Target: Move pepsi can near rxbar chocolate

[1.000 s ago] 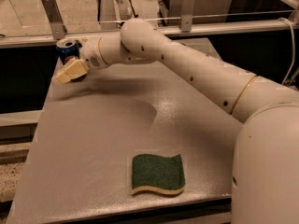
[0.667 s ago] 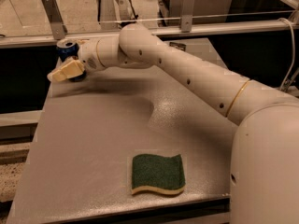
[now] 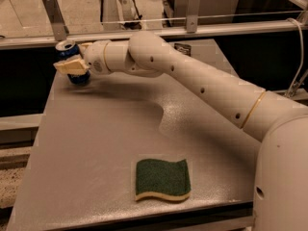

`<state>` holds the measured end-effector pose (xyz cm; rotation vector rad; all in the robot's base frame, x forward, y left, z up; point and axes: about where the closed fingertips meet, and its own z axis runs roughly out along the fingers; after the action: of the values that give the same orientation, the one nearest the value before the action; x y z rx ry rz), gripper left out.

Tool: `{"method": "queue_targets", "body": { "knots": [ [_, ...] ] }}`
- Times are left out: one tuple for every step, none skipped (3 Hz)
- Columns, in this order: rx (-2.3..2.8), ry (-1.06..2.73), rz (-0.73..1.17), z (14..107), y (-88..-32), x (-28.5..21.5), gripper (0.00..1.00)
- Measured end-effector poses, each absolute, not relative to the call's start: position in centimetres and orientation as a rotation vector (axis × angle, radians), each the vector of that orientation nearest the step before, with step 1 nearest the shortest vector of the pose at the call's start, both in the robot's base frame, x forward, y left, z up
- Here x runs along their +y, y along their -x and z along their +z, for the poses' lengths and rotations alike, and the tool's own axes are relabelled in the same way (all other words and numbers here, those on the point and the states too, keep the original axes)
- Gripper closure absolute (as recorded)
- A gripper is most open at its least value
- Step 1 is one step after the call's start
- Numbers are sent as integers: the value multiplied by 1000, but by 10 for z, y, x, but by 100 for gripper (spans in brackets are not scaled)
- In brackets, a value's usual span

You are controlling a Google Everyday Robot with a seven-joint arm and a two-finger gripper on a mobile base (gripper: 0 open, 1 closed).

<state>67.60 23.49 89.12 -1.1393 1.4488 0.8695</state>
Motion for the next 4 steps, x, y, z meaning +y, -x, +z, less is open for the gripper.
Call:
{"method": "queue_targets", "body": {
  "knots": [
    [1432,1144,864,905,-655,217,83],
    [1444,1120,806,919,-633,175,100],
    [1417,1027,749,930,-626,126,100],
    [1413,981,689,941,-627,85,100]
  ]
}}
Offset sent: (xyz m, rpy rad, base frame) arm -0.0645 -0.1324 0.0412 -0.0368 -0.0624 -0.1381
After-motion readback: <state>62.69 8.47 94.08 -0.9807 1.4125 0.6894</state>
